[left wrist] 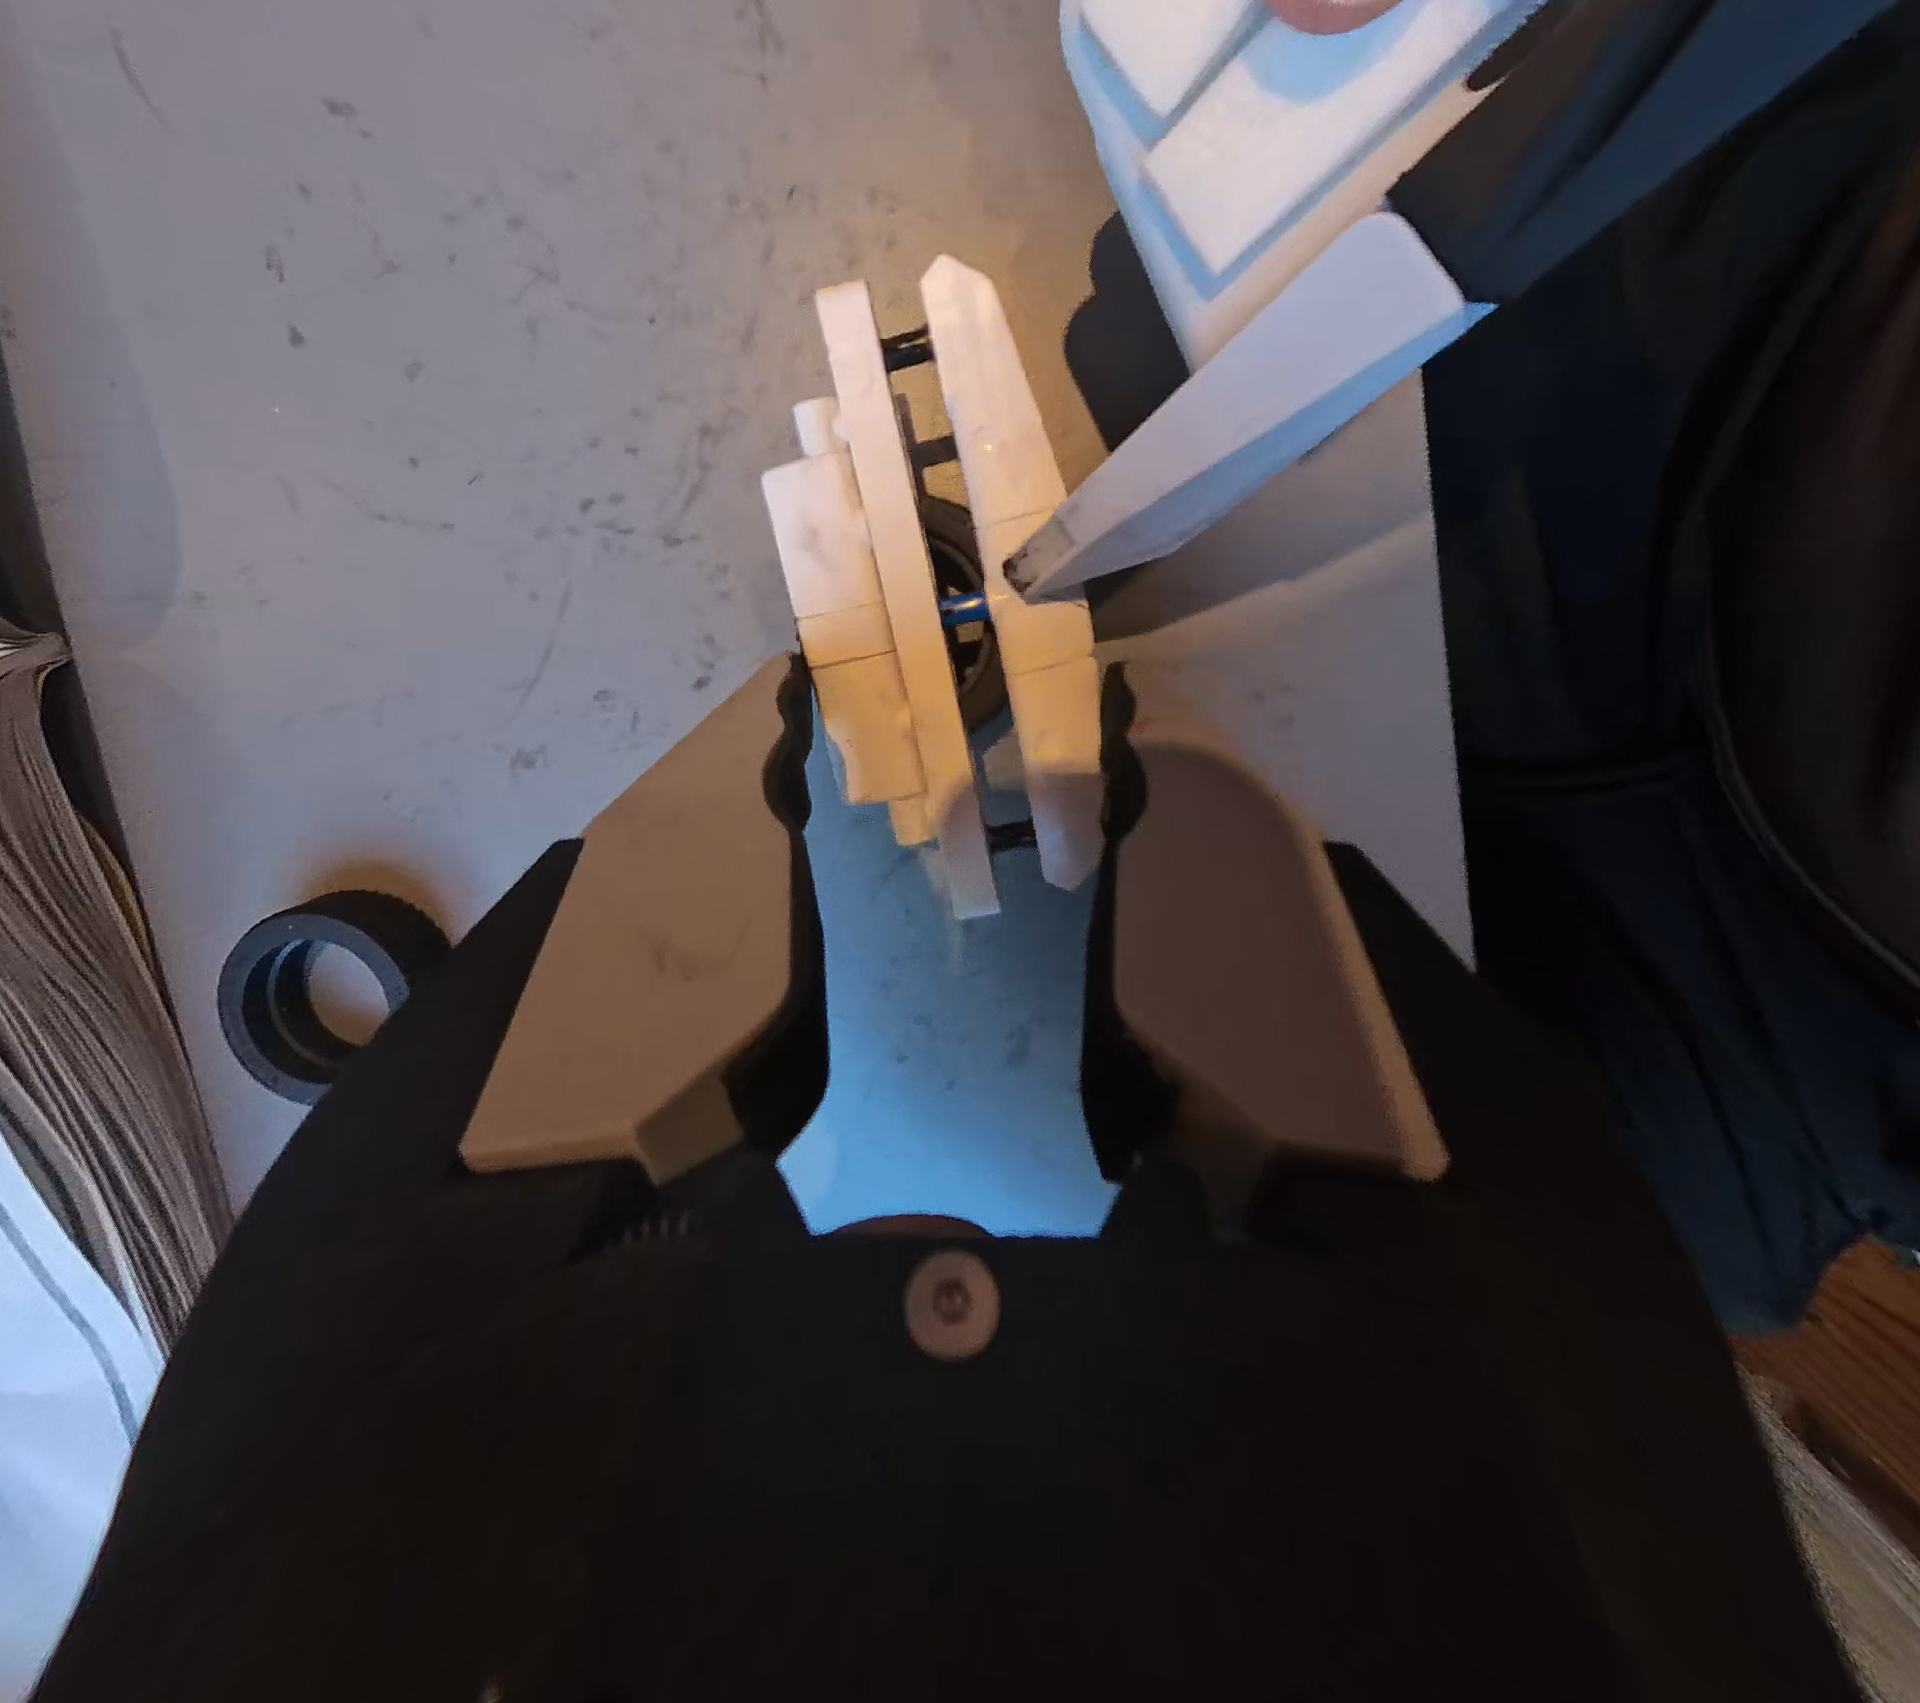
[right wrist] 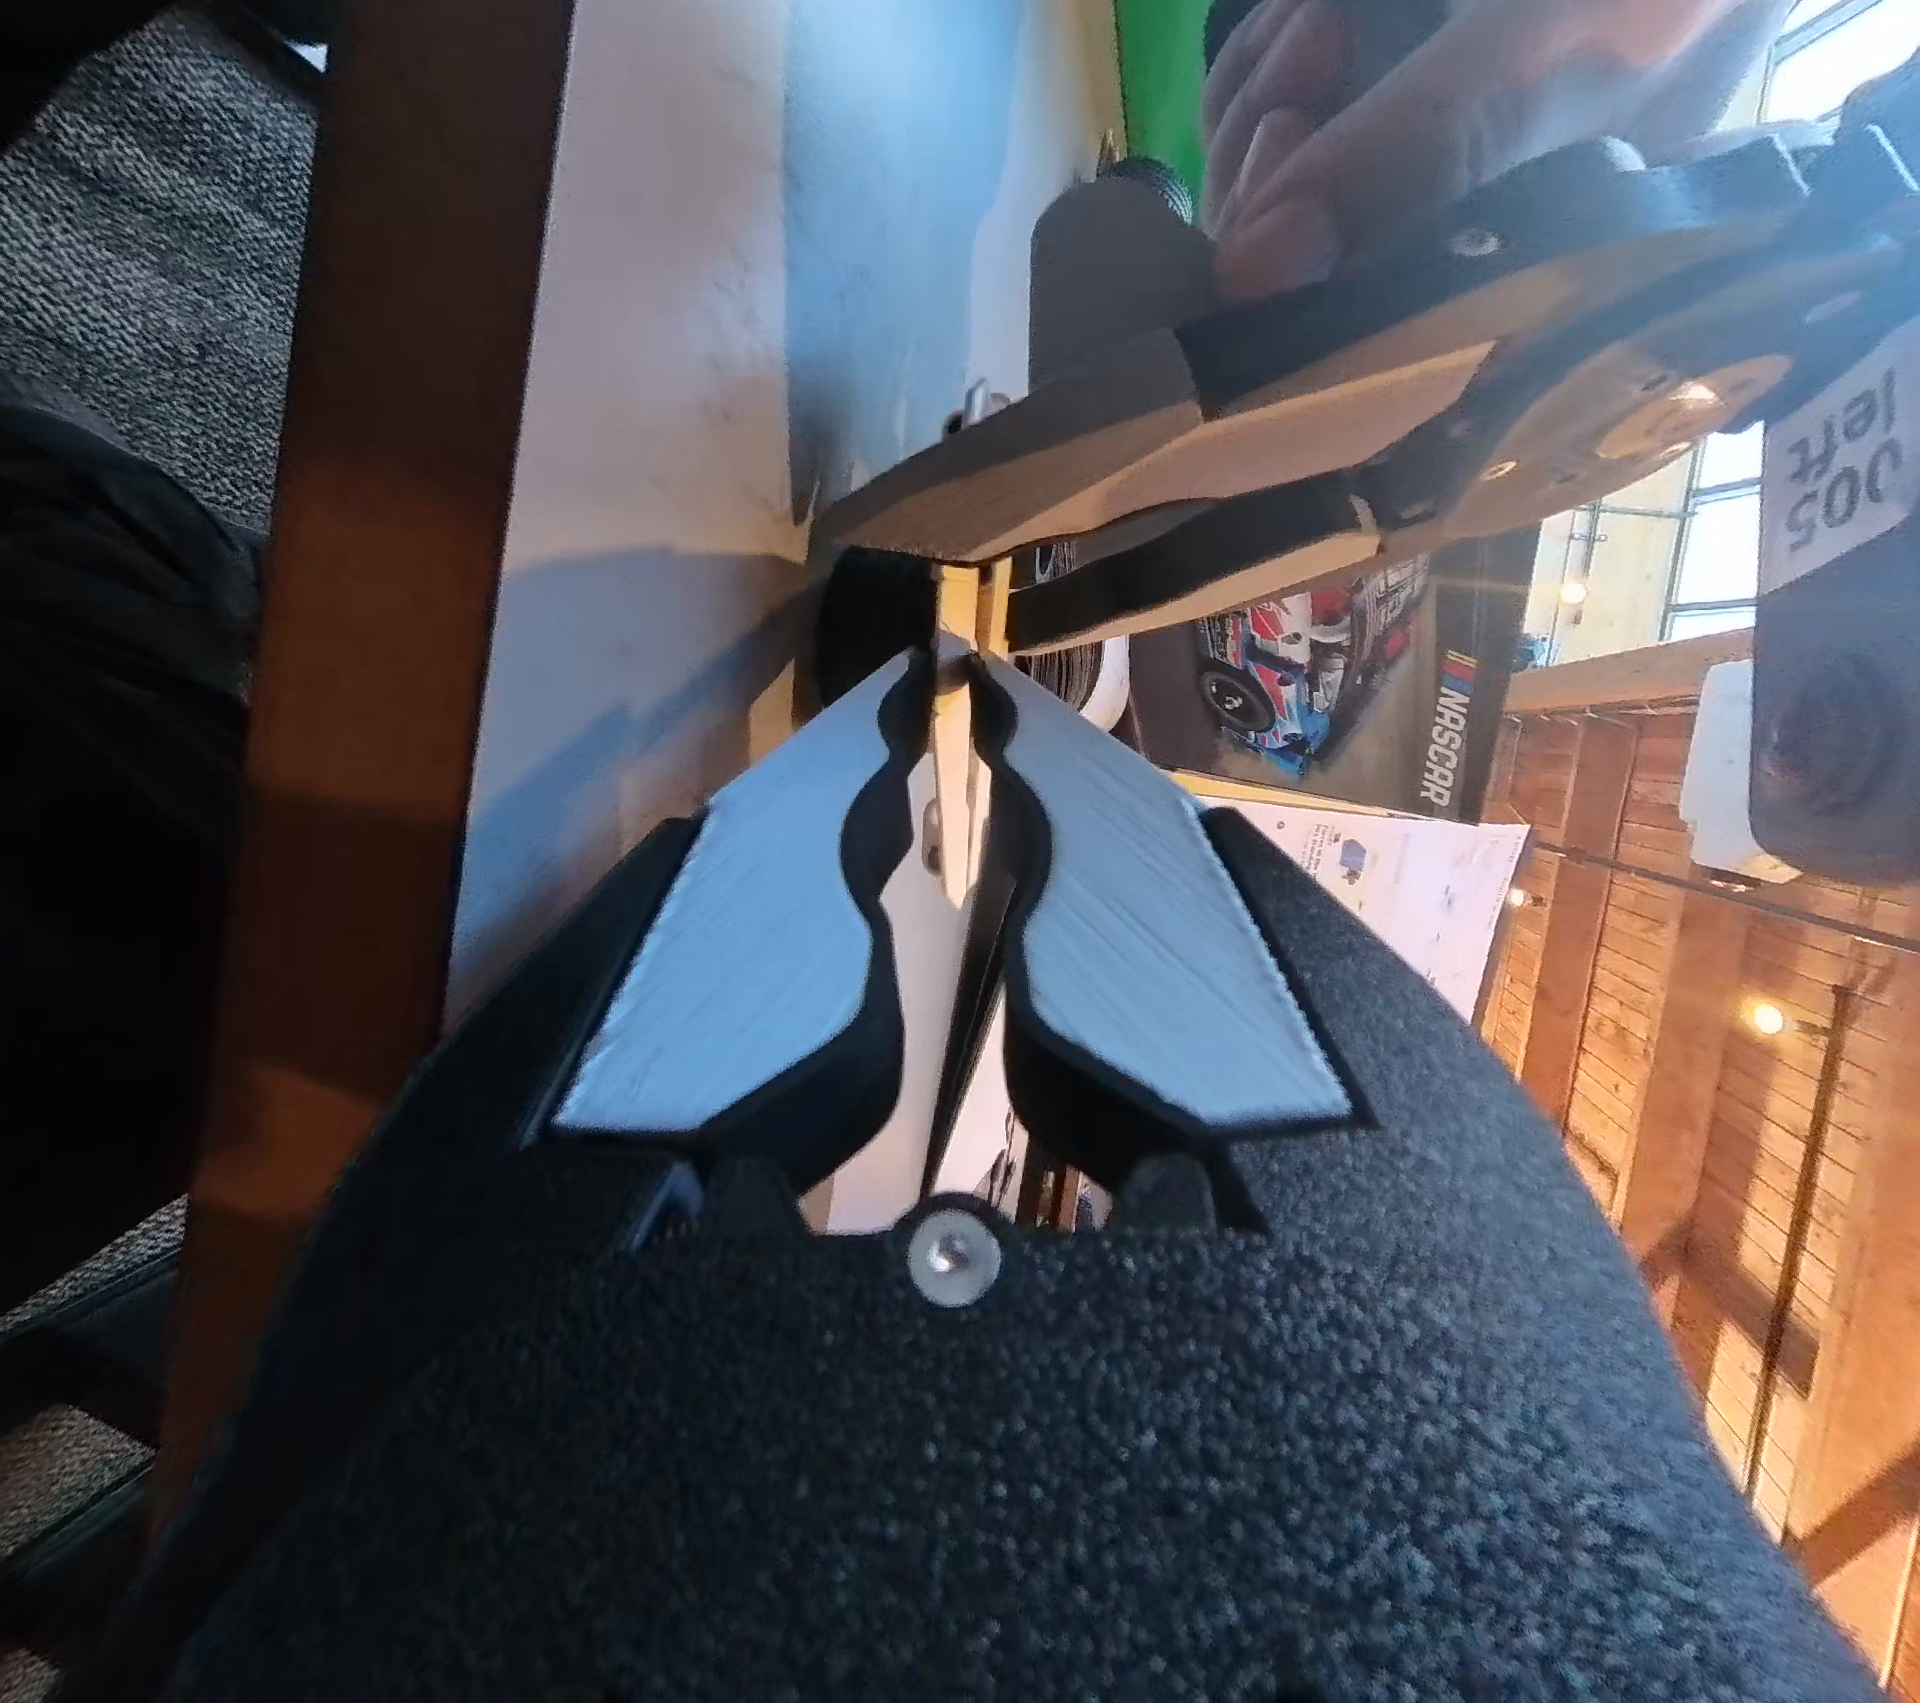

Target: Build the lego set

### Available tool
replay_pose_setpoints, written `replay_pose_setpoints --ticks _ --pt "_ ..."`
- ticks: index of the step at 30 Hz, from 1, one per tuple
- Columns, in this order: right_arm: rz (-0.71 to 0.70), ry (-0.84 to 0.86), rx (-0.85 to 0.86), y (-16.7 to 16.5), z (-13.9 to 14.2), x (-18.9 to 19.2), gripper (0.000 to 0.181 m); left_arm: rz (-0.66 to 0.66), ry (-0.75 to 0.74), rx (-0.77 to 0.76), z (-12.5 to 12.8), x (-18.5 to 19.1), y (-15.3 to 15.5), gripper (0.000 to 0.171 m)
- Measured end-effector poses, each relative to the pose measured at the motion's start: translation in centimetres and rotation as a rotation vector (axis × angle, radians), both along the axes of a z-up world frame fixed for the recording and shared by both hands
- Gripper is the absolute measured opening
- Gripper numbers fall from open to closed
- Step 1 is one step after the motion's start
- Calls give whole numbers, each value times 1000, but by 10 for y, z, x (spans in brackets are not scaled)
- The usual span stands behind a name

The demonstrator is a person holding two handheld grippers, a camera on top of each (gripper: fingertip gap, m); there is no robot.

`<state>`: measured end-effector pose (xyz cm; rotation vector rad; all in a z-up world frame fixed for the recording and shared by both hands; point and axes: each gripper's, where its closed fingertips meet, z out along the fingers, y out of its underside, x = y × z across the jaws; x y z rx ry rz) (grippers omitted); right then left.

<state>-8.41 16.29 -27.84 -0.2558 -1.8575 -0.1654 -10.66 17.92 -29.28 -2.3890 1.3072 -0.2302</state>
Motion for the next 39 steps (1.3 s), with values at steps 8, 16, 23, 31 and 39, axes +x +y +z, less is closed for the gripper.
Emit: replay_pose_setpoints --ticks 8,16,23,31,39 --pt "-10 8 10 4 2 0 6 -17 7 -18 3 0 -8 69" --pt "7 19 -11 -2 4 0 6 -81 -34 -79 8 -1 -19 70" --pt "1 35 -8 -2 9 1 6 -123 -51 -147 13 4 -23 69" --pt "32 23 -7 -8 4 4 6 -121 -34 -191 10 -3 -30 72" --pt "45 30 -30 -6 6 9 6 39 -209 -127 27 -10 -2 53"
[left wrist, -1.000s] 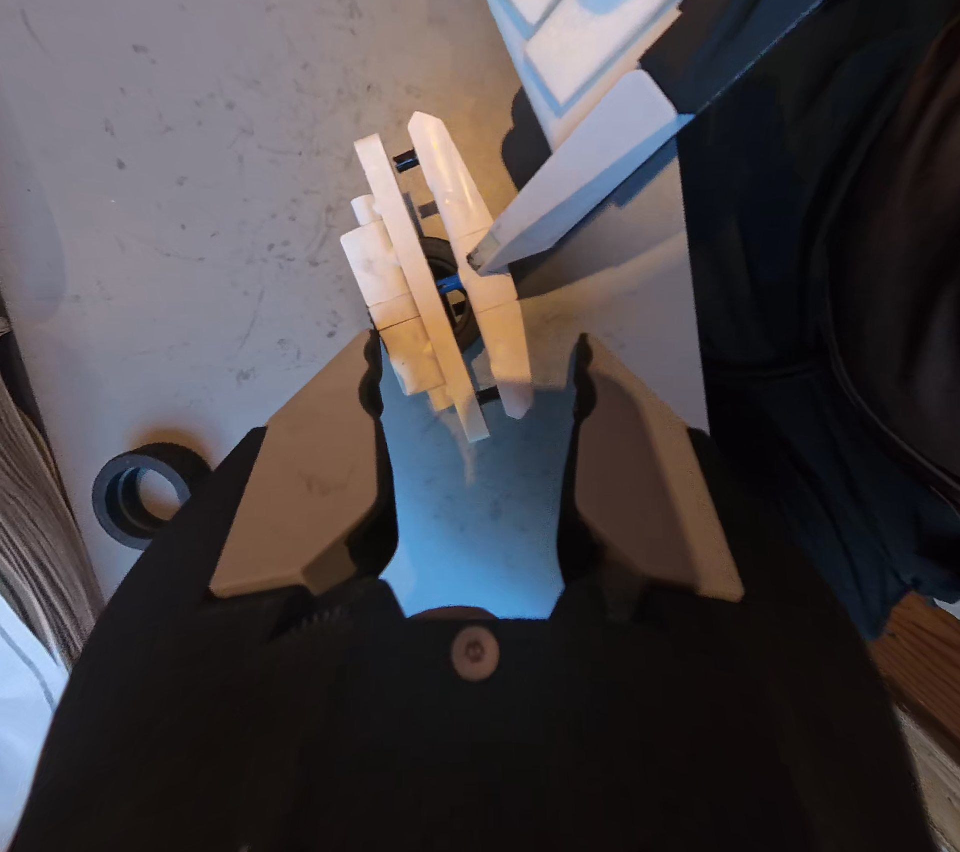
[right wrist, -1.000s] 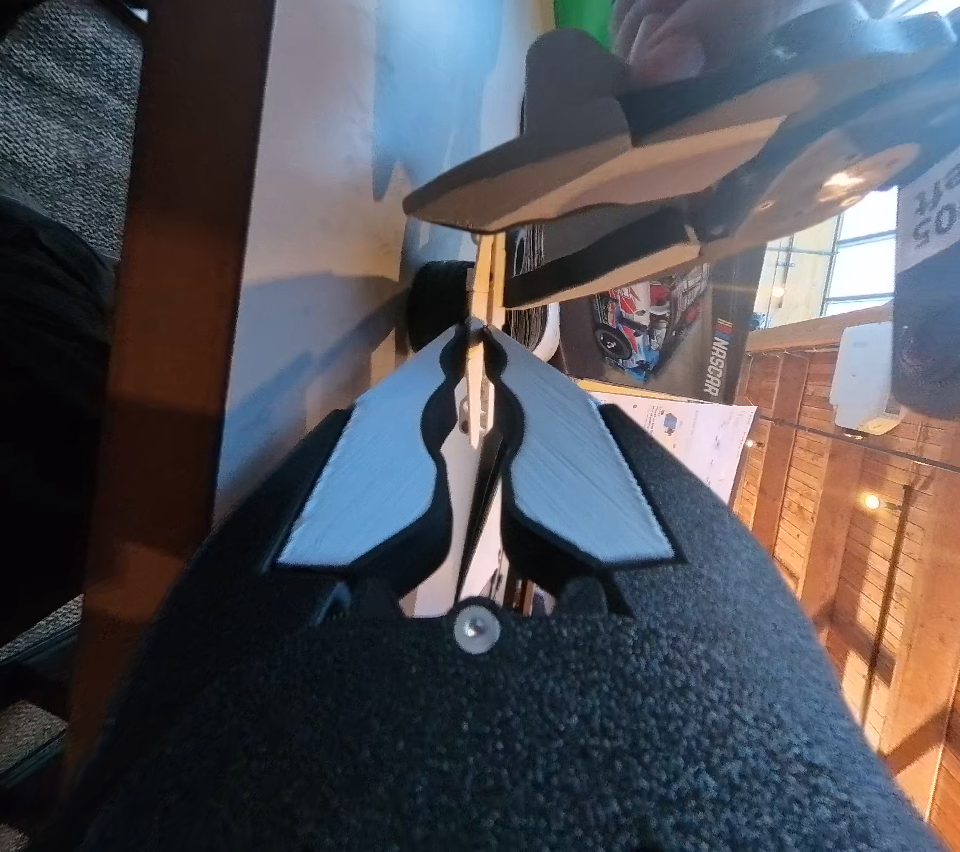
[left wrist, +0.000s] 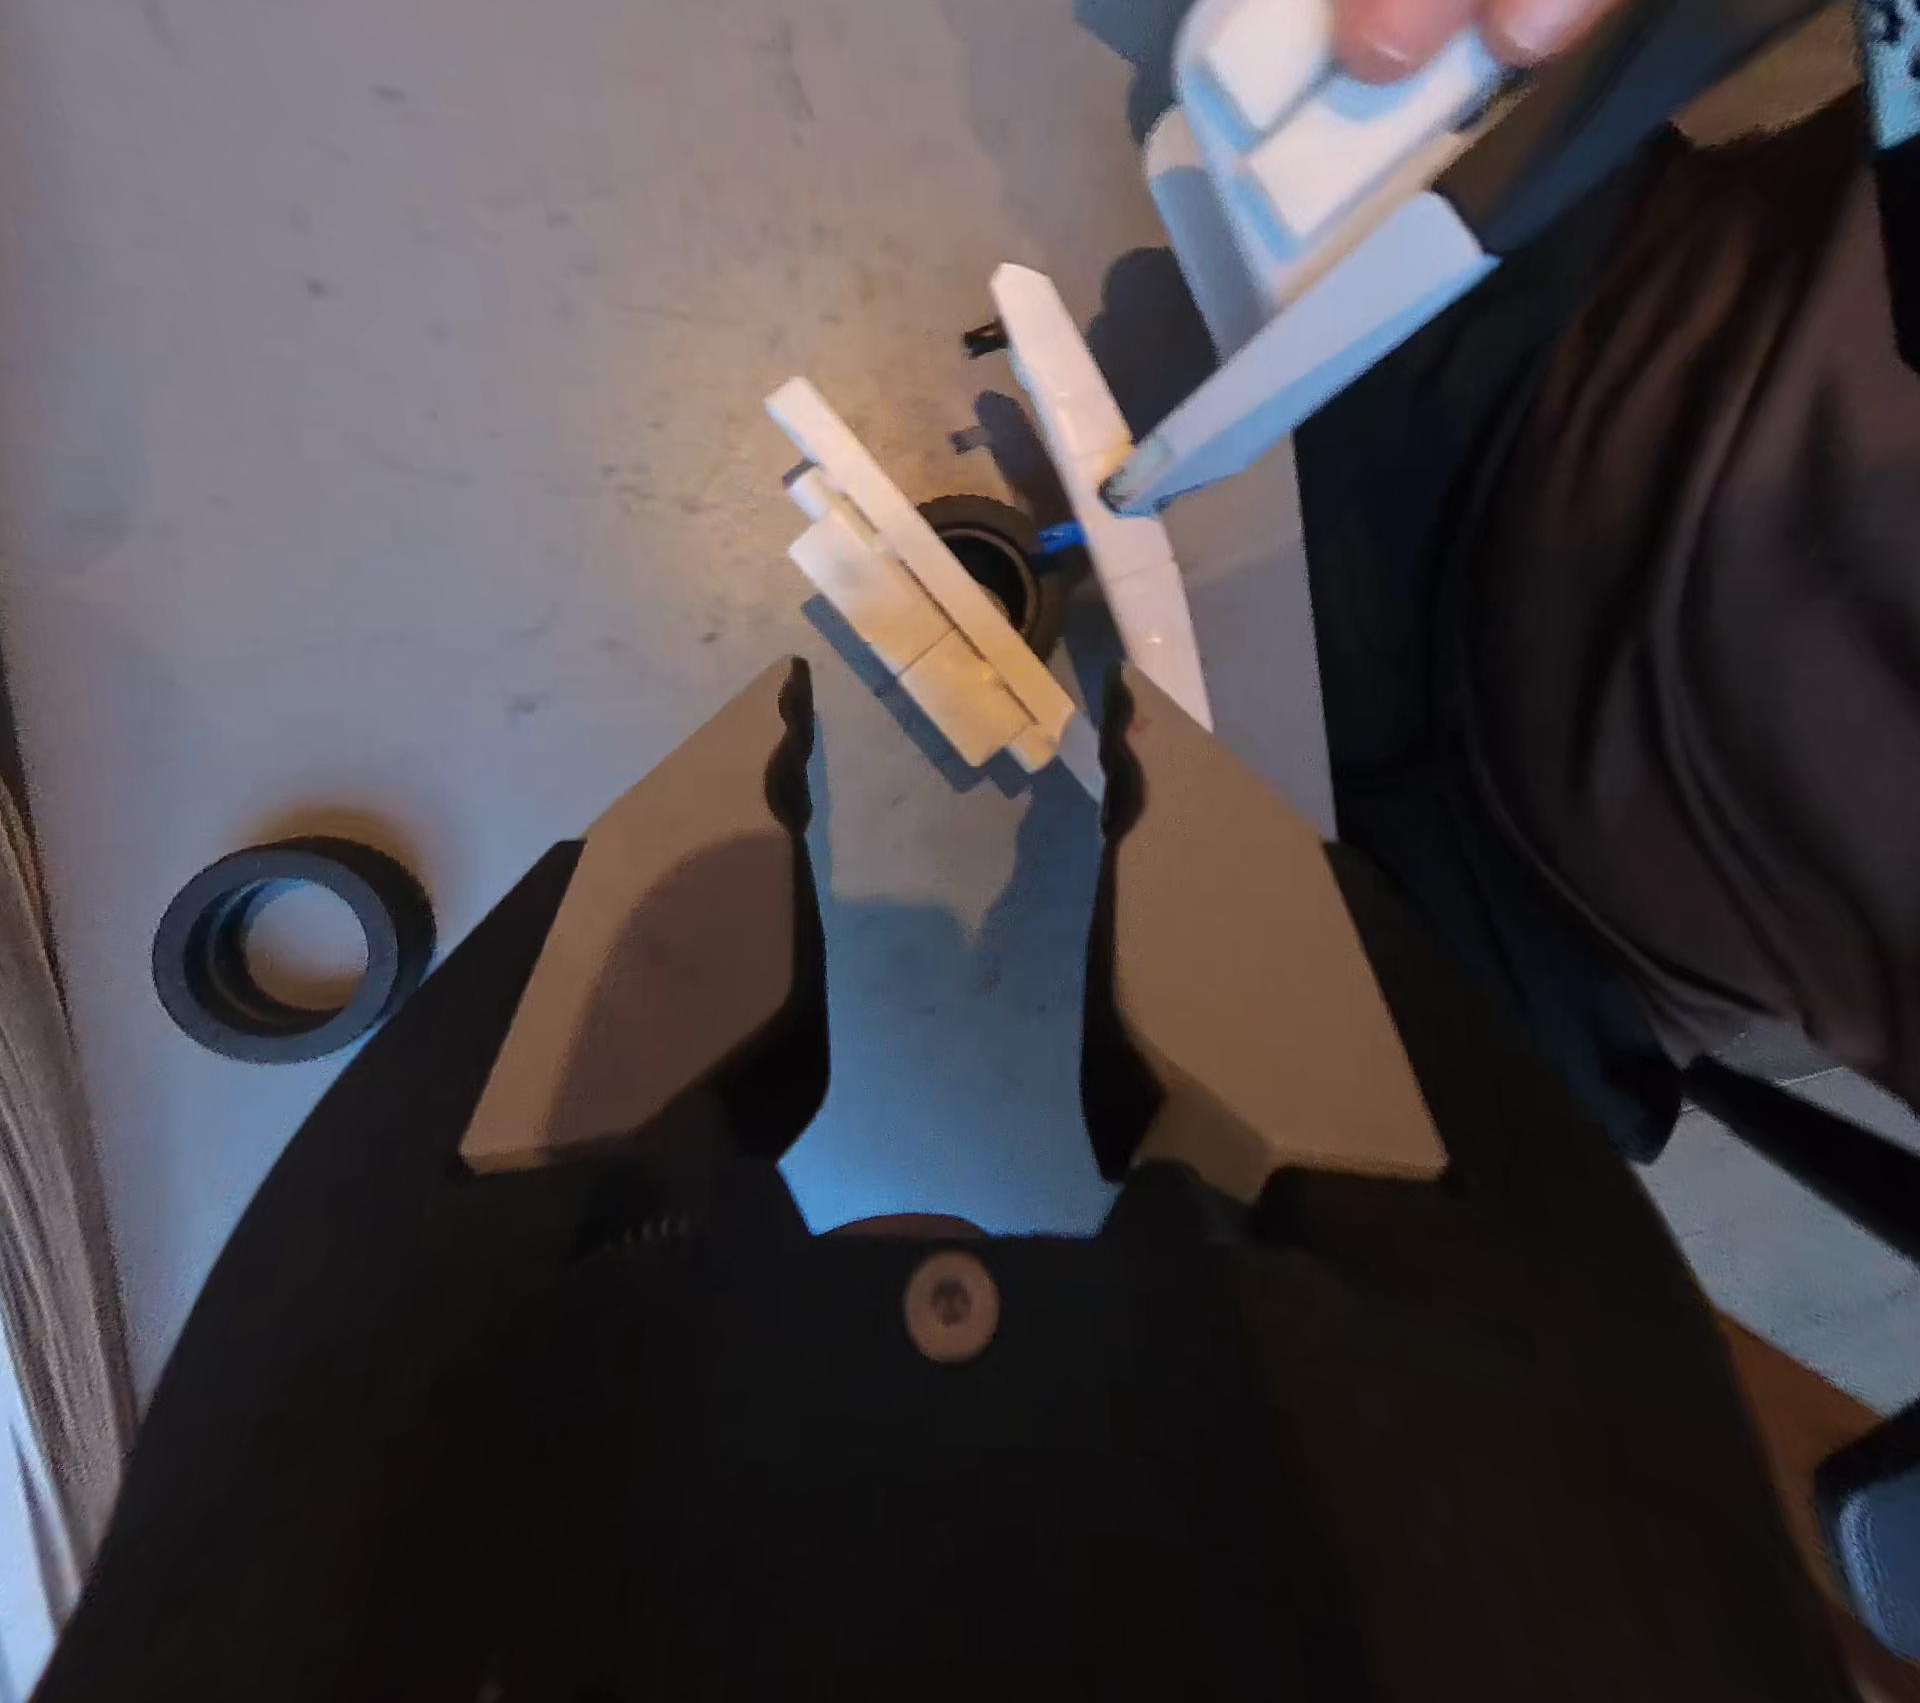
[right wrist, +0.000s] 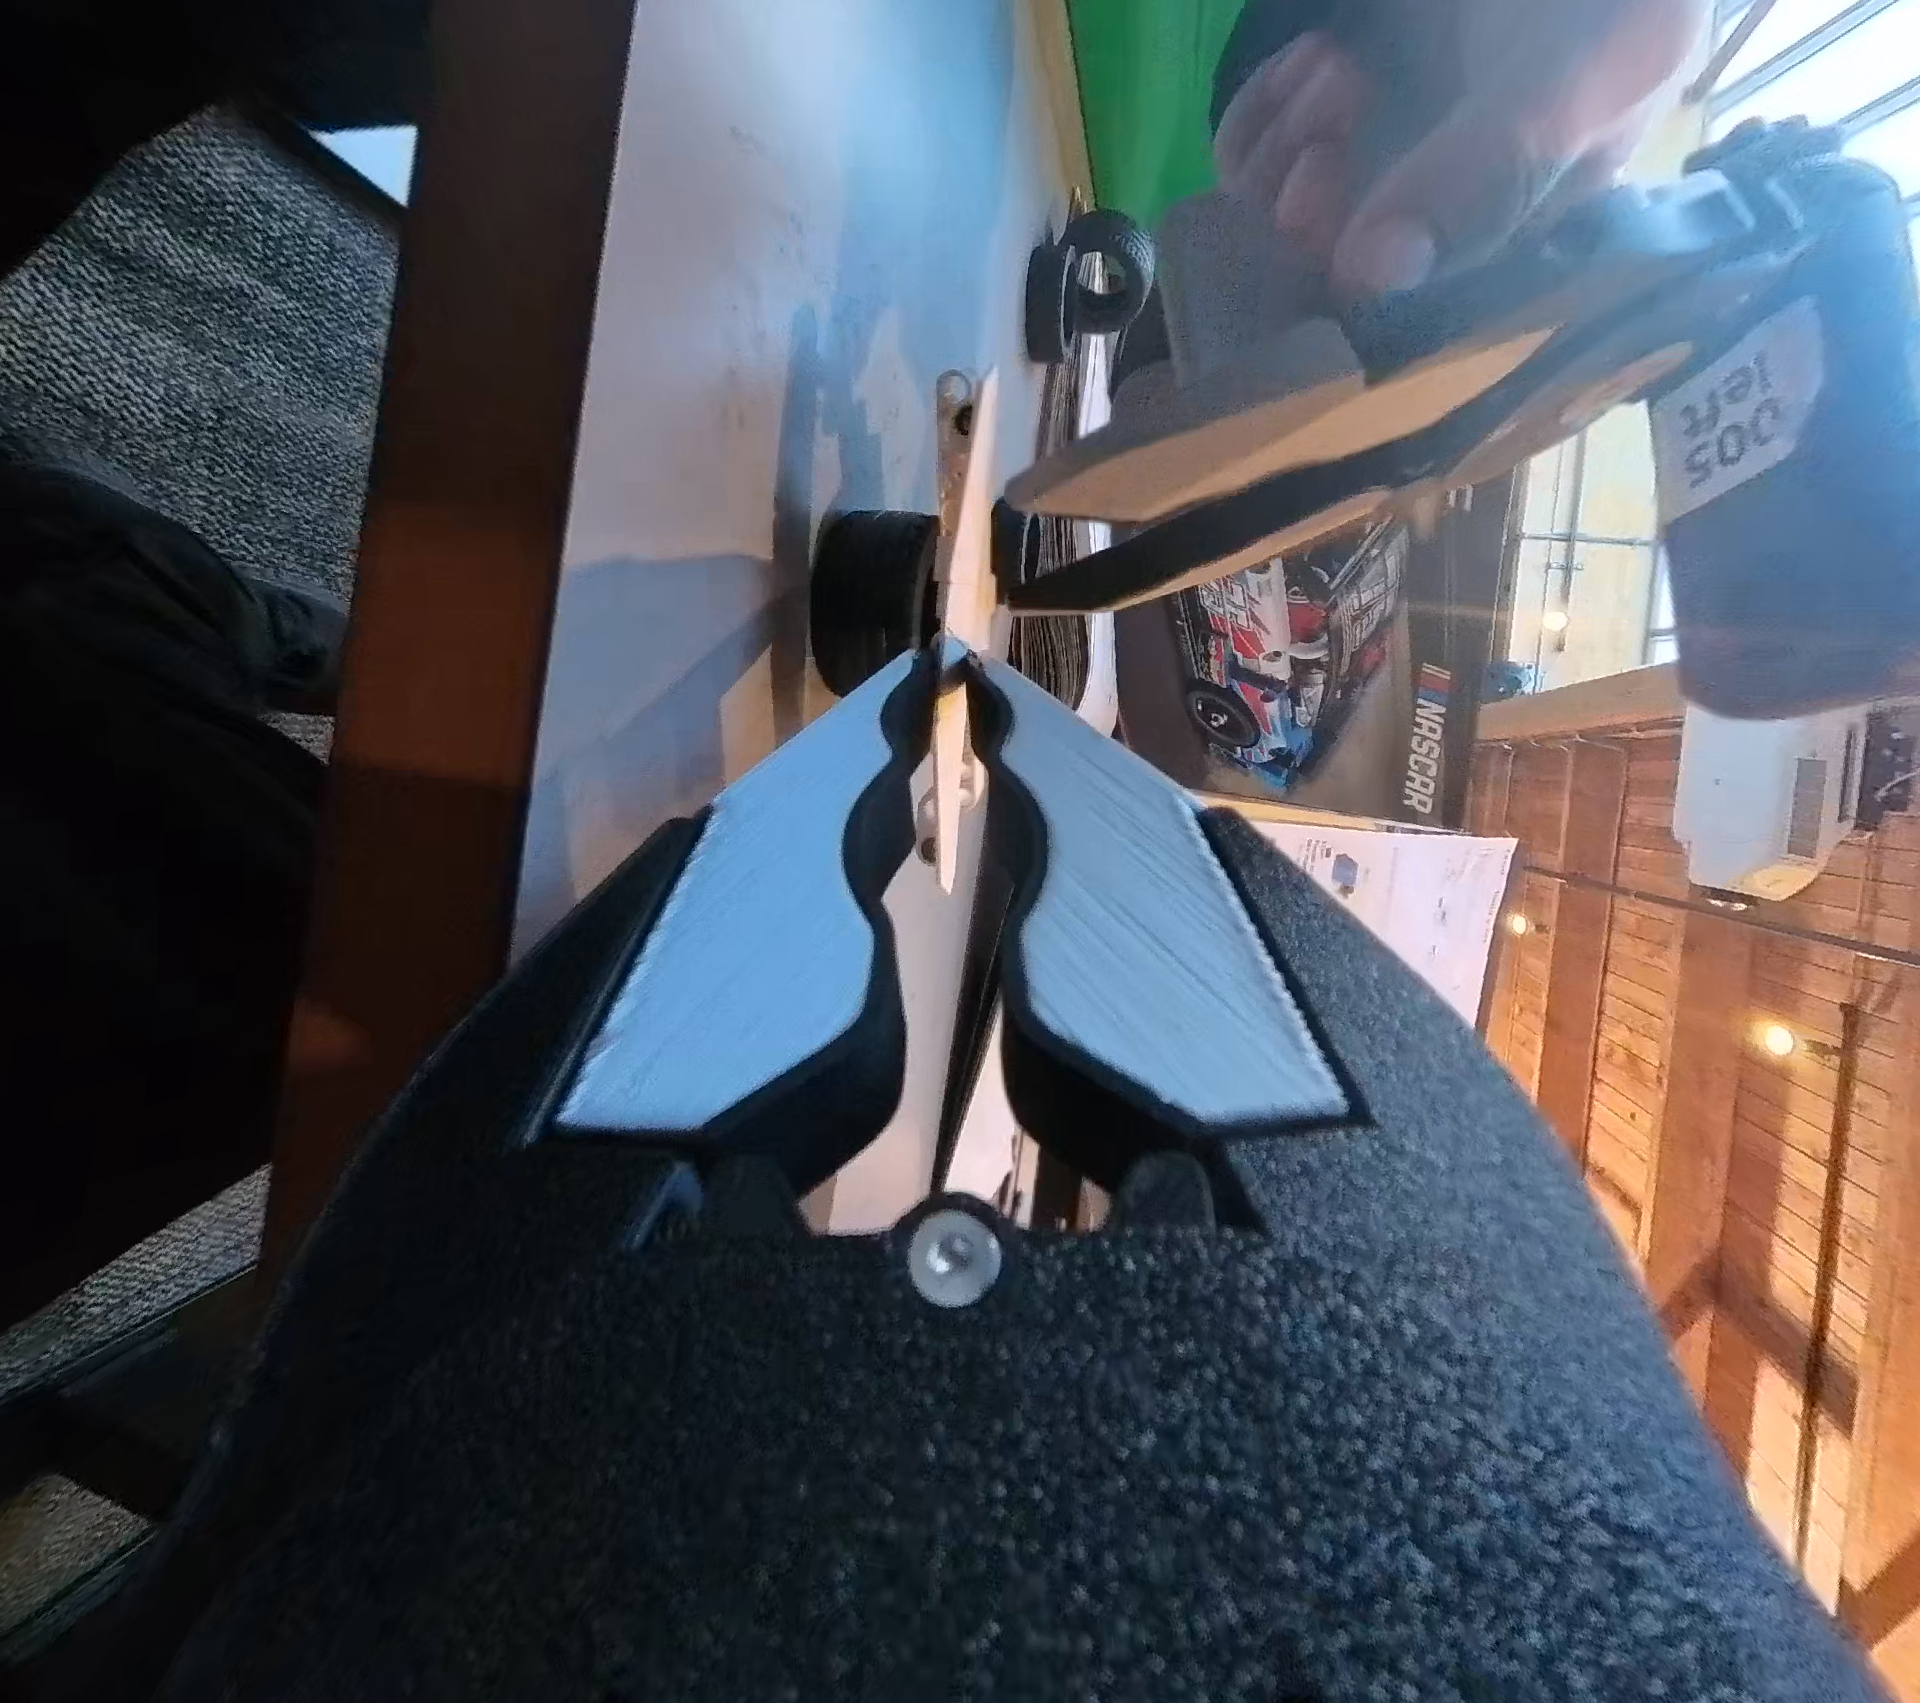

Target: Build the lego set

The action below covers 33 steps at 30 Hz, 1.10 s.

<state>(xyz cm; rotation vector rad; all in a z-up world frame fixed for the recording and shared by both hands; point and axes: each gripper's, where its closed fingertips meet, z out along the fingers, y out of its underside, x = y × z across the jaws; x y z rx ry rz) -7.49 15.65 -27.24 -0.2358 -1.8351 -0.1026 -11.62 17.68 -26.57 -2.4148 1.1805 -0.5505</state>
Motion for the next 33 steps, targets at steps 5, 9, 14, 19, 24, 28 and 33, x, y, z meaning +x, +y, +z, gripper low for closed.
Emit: replay_pose_setpoints --ticks 5,9,14,19,24,28,33 --pt "8 0 -6 -3 1 3 6 199 10 -70 -2 -17 20 43" --pt "2 -2 -25 -3 0 7 6 260 -52 -159 1 -2 14 50" --pt "5 -2 -23 -4 -1 7 6 232 42 -167 -12 3 11 39" --pt "8 0 -18 -4 0 9 6 194 61 -179 -15 8 8 28" --pt "15 9 -17 -6 3 10 6 141 85 -170 -8 10 4 23" --pt "8 10 -7 -6 2 8 6 126 53 -198 -6 14 2 23" --pt "3 3 -2 -5 0 4 6 113 1 -226 -9 17 -1 32"
